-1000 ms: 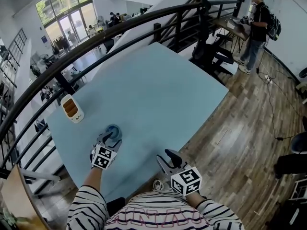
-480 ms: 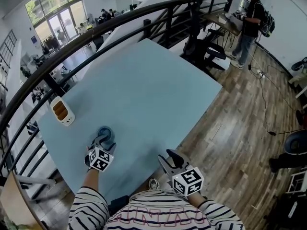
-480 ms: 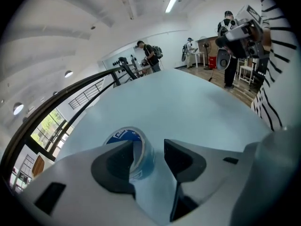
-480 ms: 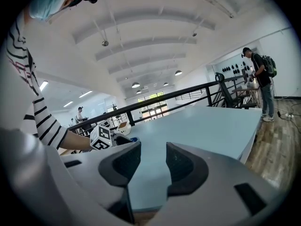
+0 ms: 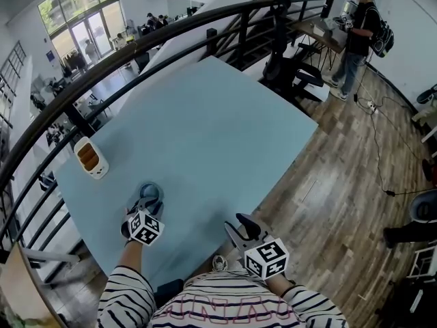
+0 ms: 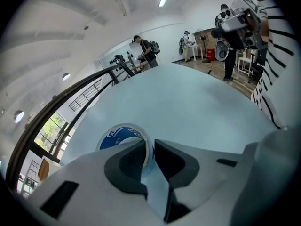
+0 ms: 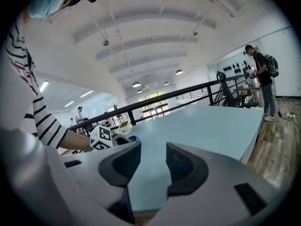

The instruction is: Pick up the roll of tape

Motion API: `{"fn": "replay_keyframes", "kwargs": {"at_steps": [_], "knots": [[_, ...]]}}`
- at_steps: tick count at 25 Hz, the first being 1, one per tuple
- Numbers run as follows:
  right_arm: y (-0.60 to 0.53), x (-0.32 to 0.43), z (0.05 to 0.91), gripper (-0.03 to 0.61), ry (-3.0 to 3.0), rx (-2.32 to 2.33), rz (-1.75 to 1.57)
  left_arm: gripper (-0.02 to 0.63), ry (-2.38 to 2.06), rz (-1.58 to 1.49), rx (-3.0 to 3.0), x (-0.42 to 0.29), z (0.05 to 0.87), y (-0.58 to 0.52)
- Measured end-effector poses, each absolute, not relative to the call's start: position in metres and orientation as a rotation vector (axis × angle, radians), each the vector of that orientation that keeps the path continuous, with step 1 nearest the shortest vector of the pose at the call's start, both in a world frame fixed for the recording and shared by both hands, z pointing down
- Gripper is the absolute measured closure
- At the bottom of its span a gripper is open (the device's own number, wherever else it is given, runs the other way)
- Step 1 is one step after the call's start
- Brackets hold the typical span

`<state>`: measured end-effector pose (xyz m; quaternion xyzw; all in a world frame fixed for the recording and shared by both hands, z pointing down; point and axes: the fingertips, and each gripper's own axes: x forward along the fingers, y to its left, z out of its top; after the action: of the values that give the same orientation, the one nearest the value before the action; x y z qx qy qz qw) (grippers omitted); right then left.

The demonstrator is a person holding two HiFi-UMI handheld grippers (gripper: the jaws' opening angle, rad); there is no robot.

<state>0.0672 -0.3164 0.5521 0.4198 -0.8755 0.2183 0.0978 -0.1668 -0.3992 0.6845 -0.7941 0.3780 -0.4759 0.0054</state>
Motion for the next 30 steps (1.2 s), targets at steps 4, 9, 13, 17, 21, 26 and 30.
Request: {"fn": "replay_keyframes", "kwargs": {"at_steps": [4,9,13,17,21,26,30], "knots": [[-0.314,0.063,0.550,0.417,-2.592,1.243,0.646,0.547,1.194,-1.503,-2.485,-0.167,0.684,-0.398],[-0.306,0.057,0.552,0.417,-2.597,1.244,0.646,0.549,1.212,-1.491,-2.486,-0.167,0.681,-0.393],[-0.296,0.053,0.553,0.417,-2.597,1.247,0.651,0.549,1.238,-1.428,-2.482,-0.165,0.666,-0.388],[-0.285,0.045,0.552,0.417,-2.602,1.252,0.658,0.549,1.255,-1.344,-2.486,-0.161,0.646,-0.379],[-0.273,0.037,0.548,0.417,-2.605,1.254,0.661,0.549,1.263,-1.248,-2.491,-0.156,0.620,-0.364],[-0.259,0.022,0.538,0.417,-2.628,1.249,0.651,0.549,1.284,-1.150,-2.493,-0.158,0.591,-0.339],[-0.246,0.011,0.532,0.417,-2.640,1.253,0.628,0.549,1.312,-1.071,-2.500,-0.163,0.572,-0.315]]}}
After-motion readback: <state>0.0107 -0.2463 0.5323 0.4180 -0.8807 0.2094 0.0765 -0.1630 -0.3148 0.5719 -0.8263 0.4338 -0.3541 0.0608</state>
